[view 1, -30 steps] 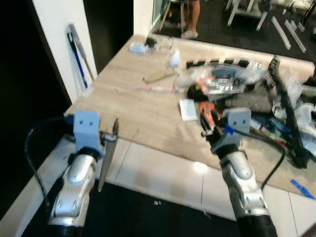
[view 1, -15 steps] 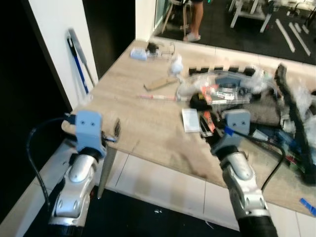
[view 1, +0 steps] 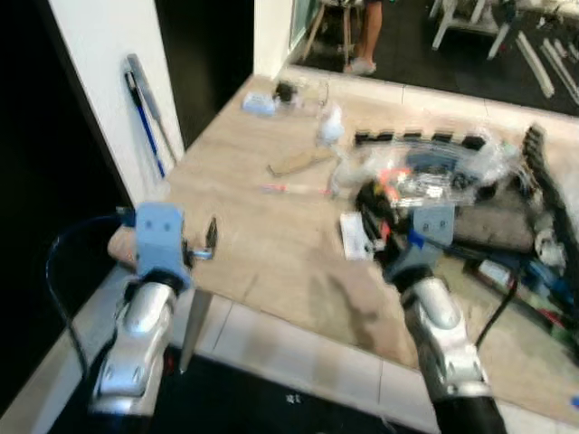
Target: Picking trash to rubbish bin
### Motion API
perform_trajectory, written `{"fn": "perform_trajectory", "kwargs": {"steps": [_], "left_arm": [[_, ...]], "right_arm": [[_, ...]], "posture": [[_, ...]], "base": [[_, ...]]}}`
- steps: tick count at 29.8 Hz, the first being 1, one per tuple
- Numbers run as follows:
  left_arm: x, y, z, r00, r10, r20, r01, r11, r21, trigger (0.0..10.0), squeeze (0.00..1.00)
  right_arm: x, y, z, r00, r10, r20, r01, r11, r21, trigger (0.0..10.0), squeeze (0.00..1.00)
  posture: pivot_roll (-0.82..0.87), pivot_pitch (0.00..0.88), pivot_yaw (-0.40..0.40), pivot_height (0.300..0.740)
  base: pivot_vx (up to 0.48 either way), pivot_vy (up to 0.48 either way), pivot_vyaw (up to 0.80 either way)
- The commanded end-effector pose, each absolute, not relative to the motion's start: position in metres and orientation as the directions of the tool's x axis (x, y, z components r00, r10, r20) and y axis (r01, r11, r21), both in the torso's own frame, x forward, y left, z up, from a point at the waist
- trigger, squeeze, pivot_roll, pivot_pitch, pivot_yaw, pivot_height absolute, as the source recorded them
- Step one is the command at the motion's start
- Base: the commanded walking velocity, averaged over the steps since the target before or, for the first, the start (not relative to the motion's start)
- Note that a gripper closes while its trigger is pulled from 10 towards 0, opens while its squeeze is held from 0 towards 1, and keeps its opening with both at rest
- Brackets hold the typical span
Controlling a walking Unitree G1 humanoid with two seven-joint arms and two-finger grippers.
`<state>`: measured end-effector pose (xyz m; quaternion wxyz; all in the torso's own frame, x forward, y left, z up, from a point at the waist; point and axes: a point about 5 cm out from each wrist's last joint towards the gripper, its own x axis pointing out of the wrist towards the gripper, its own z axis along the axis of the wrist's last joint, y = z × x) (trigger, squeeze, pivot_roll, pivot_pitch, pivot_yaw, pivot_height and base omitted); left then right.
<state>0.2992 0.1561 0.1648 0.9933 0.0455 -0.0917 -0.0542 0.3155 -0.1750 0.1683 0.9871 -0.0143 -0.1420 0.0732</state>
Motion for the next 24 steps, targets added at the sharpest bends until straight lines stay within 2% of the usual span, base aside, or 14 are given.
{"fn": "perform_trajectory", "kwargs": {"steps": [1,24], "left_arm": [[0.2981,0.1595,0.1624,0.981,-0.103,0.164,0.087,0.991,0.103,10.0,0.00],[0.2988,0.1588,0.1629,0.981,-0.100,0.167,0.085,0.991,0.099,10.0,0.00]], "right_arm": [[0.3148,-0.1696,0.1656,0.949,0.164,0.267,-0.157,0.986,-0.047,10.0,0.00],[0.3150,-0.1679,0.1651,0.948,0.180,0.265,-0.171,0.984,-0.054,10.0,0.00]], "posture": [[-0.01,0.147,-0.053,0.740],[-0.01,0.148,-0.055,0.740]], "base": [[0.281,0.000,0.00],[0.283,0.000,0.00]]}}
